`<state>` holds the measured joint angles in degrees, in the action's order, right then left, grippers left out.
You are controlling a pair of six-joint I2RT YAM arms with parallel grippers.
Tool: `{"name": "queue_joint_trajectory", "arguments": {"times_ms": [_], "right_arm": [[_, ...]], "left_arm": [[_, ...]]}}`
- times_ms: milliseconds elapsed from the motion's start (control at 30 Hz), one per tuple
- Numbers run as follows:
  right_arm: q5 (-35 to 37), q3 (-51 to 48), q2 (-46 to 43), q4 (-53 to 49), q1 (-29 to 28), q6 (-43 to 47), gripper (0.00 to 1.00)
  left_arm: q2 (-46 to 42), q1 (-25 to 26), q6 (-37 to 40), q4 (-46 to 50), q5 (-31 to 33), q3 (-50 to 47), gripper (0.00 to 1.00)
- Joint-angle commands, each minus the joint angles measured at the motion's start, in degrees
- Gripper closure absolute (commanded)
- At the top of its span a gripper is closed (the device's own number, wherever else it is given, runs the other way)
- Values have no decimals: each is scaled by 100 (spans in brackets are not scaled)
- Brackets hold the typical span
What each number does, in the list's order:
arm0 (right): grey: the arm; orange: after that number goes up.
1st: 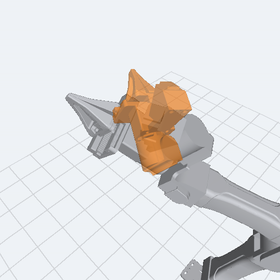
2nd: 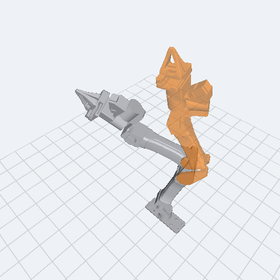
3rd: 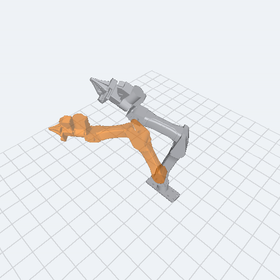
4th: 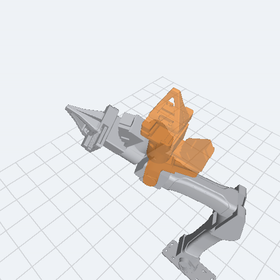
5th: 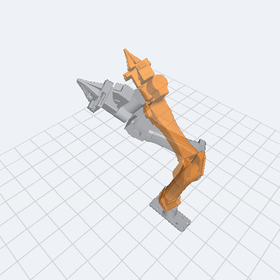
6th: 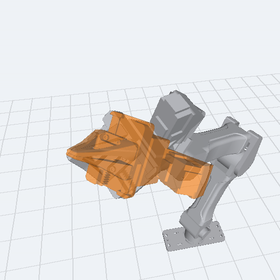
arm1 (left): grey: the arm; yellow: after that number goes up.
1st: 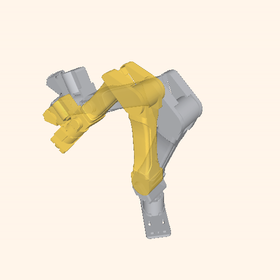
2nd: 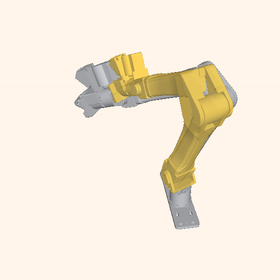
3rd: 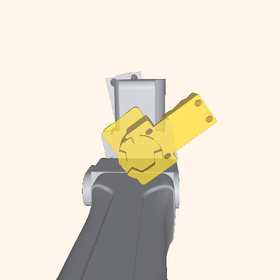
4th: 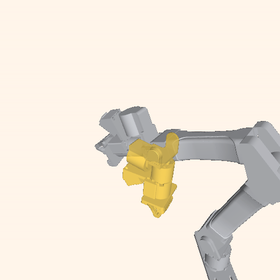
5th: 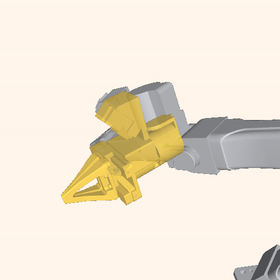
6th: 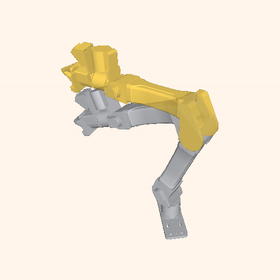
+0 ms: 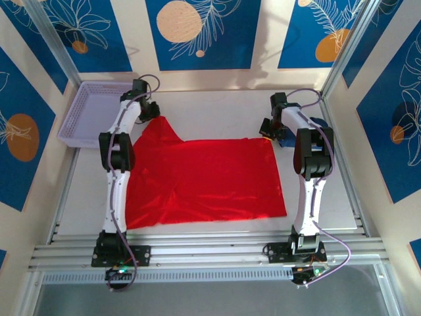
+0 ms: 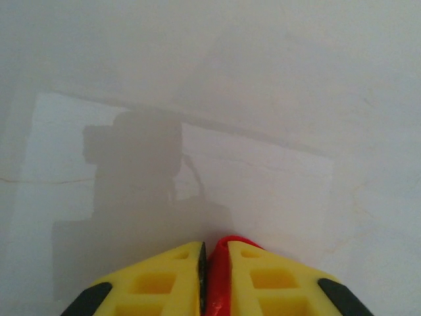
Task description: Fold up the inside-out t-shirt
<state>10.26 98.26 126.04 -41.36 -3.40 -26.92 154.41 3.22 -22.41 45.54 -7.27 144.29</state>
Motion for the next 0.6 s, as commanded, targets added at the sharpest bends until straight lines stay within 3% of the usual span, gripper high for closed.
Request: {"name": "queue_joint_trajectory", "arguments": {"times_ms": [0,167,400,567], "right_arm": [[-148,50,-115,-14,-26,90,96],[-255,142,-88,25,9,81,96],[-321,341,-306,100,61,357,97],[-402,-46,-924,154,66,568,98]], "left_arm": [[296,-19,-87,190,-205,139,89],[220,-32,14,200,-102,367,100],[-451,-129,88,81,-266,330,100],[-1519,-138,1,-272,-684,-697,100]]}}
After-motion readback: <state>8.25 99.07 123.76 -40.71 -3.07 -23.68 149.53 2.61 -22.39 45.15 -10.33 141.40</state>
